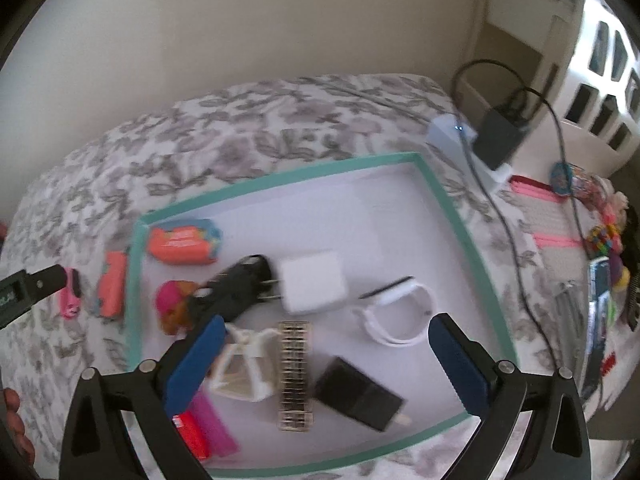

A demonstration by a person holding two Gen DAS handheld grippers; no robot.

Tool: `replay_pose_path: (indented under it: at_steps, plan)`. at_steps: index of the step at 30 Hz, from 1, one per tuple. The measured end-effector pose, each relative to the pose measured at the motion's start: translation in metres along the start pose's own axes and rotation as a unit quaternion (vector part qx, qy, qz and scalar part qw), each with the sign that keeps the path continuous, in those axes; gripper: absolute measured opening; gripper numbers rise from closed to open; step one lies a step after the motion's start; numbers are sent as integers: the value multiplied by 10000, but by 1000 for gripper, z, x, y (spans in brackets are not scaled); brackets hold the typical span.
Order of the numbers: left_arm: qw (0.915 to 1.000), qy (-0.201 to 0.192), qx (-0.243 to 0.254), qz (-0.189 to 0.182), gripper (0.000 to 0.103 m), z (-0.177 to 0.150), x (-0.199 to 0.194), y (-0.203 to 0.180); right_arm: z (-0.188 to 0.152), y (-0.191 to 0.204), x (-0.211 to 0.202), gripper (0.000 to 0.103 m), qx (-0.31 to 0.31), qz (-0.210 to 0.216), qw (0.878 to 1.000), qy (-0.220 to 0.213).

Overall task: Organize rigid objects
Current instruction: 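Move both grippers back to the pink strap and coral case beside the tray, then grasp the pink strap with the left gripper while the right grasps the coral-and-blue case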

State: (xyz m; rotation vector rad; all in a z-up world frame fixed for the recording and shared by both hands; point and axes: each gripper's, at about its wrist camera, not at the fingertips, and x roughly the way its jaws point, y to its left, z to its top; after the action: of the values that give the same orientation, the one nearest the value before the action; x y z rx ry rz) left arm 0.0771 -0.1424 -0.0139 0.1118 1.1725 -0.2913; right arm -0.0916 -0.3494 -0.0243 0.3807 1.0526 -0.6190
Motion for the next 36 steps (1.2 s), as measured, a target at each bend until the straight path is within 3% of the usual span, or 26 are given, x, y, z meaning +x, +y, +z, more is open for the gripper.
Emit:
replay_pose_path:
  at_steps: [11,19,28,36]
  plan:
    - [9986,-113,-405,316,90,7,-11,65,-4,58,-5,103,-449,763,9961,14]
    - [9958,85,-885,232,90,7,0,101,1,86,-6,103,-486,1152,9921,-28]
    - [9948,279,-976,113,90,11,26,110,10,135,2,80,-864,1489,9851,-48]
    - [9949,438,-900,-113,90,20,52,102,12,178,26,60,-1413,1469,9789,139]
